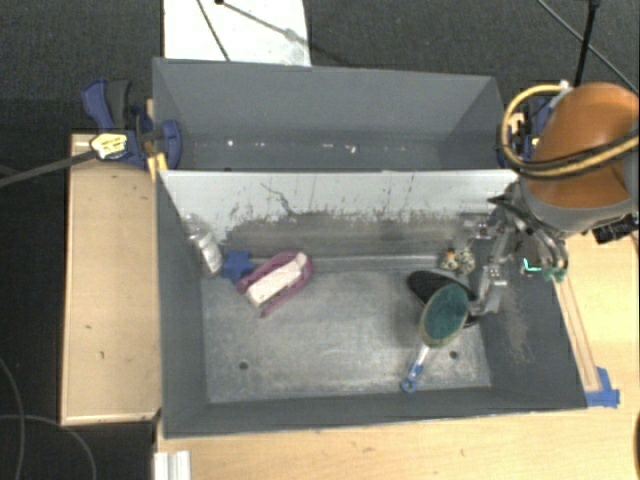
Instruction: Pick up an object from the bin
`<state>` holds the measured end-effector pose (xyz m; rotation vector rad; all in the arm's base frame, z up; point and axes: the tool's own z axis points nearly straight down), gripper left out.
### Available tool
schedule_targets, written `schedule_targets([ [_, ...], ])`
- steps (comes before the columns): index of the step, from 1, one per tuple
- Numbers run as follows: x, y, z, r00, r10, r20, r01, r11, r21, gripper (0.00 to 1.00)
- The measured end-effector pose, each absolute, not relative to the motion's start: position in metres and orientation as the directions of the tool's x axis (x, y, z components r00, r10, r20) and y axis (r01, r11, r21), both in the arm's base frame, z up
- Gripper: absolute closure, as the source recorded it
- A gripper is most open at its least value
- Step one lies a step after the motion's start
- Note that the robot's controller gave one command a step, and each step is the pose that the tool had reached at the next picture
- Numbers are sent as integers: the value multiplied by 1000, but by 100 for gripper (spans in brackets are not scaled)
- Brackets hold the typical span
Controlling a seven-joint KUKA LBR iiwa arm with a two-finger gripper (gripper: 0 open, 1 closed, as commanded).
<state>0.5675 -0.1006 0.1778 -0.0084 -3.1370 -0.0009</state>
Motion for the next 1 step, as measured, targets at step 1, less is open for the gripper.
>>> schedule_targets([
  [1, 575, -82, 82, -962, 274, 4, 274, 962, 4, 0],
])
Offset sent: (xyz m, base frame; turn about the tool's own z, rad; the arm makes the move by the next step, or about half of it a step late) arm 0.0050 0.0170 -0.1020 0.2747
